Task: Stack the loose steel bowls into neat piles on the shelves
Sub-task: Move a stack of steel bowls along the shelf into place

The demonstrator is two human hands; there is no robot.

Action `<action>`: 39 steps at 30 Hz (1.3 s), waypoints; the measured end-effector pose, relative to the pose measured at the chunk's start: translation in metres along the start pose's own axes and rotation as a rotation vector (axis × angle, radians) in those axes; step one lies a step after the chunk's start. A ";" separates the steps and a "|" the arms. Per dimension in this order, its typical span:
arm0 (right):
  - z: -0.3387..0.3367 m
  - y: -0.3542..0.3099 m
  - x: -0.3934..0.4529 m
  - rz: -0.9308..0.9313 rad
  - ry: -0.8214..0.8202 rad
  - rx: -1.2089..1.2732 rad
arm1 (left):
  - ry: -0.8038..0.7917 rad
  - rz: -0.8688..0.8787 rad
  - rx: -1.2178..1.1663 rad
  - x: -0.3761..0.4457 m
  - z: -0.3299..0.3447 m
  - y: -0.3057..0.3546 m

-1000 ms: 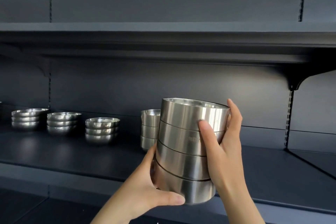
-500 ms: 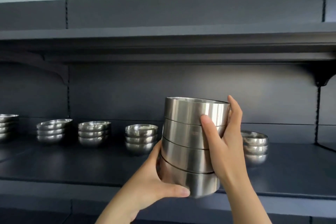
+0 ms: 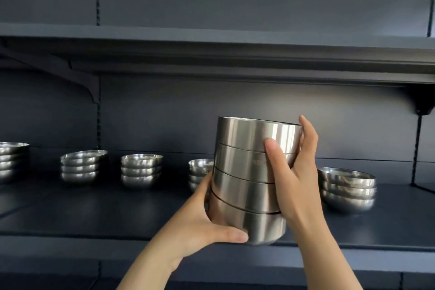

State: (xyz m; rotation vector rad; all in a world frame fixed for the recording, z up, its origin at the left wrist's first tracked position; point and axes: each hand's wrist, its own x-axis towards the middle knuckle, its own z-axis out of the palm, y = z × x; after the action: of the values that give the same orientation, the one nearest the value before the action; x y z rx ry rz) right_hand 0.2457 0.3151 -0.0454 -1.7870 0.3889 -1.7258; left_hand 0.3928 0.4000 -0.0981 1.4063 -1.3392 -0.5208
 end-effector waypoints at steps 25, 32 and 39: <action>0.189 -0.067 -0.048 -0.046 -0.031 0.020 | 0.032 -0.022 -0.015 -0.069 -0.190 -0.030; 0.276 -0.095 -0.083 -0.032 -0.003 0.001 | -0.025 -0.037 -0.009 -0.105 -0.282 -0.051; 0.334 -0.112 -0.100 -0.023 -0.034 -0.001 | -0.023 -0.037 -0.033 -0.127 -0.337 -0.066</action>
State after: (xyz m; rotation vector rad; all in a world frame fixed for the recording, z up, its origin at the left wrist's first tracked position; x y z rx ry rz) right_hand 0.5375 0.5361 -0.0428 -1.8263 0.3563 -1.7089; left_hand 0.6771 0.6311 -0.0886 1.4043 -1.3196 -0.5826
